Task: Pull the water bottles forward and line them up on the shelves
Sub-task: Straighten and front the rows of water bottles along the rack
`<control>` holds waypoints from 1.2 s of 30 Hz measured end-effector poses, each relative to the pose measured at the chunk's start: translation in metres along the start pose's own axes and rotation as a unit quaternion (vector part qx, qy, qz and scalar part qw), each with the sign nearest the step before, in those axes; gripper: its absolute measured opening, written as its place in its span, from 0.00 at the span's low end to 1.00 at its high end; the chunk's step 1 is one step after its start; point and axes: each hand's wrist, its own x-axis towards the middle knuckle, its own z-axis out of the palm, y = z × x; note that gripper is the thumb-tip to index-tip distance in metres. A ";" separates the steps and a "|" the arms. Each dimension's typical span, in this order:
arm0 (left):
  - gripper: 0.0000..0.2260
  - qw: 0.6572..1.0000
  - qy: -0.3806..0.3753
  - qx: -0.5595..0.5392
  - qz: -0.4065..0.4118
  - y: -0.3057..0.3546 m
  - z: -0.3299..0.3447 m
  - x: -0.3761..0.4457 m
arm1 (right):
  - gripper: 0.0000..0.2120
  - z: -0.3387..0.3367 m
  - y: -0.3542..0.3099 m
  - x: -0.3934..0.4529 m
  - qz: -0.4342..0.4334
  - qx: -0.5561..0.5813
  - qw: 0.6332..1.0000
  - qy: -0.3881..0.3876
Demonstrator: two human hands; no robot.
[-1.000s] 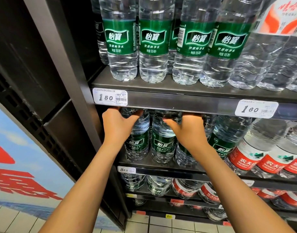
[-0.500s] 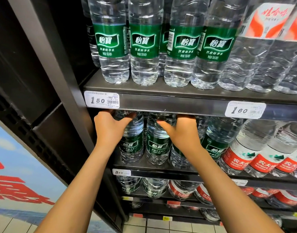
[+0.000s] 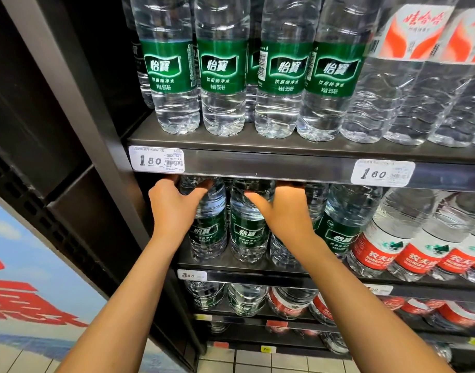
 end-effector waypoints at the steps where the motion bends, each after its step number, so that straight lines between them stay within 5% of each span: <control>1: 0.28 1.000 0.003 -0.003 0.003 -0.001 0.001 -0.001 | 0.34 0.000 0.000 0.000 0.000 0.005 1.000 0.001; 9: 0.10 0.998 -0.035 -0.037 0.039 -0.010 -0.006 -0.018 | 0.29 -0.030 0.037 -0.016 -0.024 0.140 0.989 0.034; 15: 0.15 0.990 0.002 -0.142 -0.018 -0.012 -0.016 -0.043 | 0.11 -0.054 0.057 -0.038 0.024 0.318 0.947 0.032; 20: 0.13 0.970 0.002 -0.232 -0.068 0.001 -0.033 -0.101 | 0.10 -0.066 0.076 -0.059 -0.017 0.423 0.906 -0.010; 25: 0.18 0.959 0.010 -0.240 -0.152 0.001 -0.056 -0.192 | 0.14 -0.063 0.089 -0.087 -0.028 0.482 0.869 -0.109; 28: 0.18 0.941 0.087 -0.225 -0.238 0.000 -0.069 -0.262 | 0.11 -0.042 0.082 -0.109 -0.072 0.477 0.844 -0.234; 36: 0.17 0.836 0.277 -0.228 -0.415 0.004 -0.125 -0.421 | 0.12 0.028 0.038 -0.202 -0.066 0.464 0.739 -0.485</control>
